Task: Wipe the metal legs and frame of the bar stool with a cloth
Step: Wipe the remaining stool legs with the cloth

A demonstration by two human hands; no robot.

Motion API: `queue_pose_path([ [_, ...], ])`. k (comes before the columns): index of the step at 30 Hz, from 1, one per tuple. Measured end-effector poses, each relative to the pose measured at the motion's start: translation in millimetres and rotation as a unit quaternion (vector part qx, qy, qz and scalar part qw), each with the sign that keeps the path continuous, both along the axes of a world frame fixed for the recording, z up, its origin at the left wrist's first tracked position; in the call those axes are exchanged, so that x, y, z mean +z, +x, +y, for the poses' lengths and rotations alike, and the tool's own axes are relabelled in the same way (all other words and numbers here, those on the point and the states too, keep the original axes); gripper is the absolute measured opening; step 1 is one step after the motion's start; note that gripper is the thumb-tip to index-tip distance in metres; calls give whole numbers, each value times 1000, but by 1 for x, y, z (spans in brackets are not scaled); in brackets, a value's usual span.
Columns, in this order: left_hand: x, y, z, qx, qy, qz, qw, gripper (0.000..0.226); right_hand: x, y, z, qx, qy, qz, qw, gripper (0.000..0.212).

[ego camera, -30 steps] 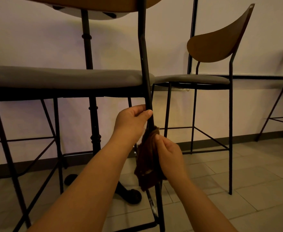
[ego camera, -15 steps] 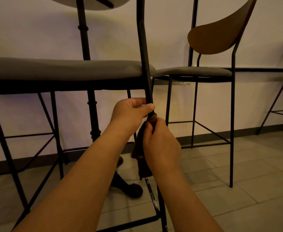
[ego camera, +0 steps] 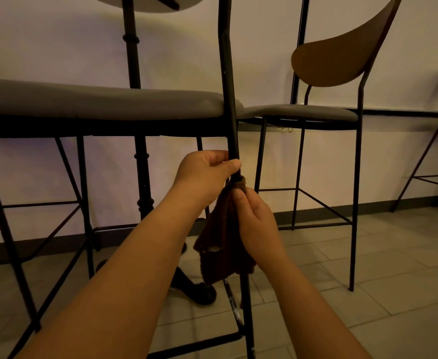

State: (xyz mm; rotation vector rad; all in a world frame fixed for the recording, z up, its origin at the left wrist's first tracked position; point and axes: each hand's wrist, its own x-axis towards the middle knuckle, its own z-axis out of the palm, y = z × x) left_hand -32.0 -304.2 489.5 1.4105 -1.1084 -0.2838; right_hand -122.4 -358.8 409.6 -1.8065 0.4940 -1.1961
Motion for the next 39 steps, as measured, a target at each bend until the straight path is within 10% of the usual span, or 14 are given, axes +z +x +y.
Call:
queue_pose_path([
  [5,-1,-2,2,-7,7,22,1000,34,-13,-11,-6,147,147,-7,978,34],
  [11,-1,-1,2,-1,-16,21,1000,29,-21,2,5,-122,-68,62,988,13],
  [16,-4,-2,1,-4,-15,18,1000,28,-28,-3,5,-118,-93,21,988,16],
  [22,-6,-1,2,-11,-11,23,1000,34,-55,-26,0,129,182,-55,973,24],
  [30,-15,-2,-2,10,-6,17,1000,42,-48,-6,6,-59,121,-72,988,39],
  [34,-17,-2,-2,14,-6,14,1000,40,-42,3,9,-2,255,-104,961,40],
  [39,-33,-5,-2,-6,24,0,1000,32,-68,-3,19,28,190,-90,977,31],
])
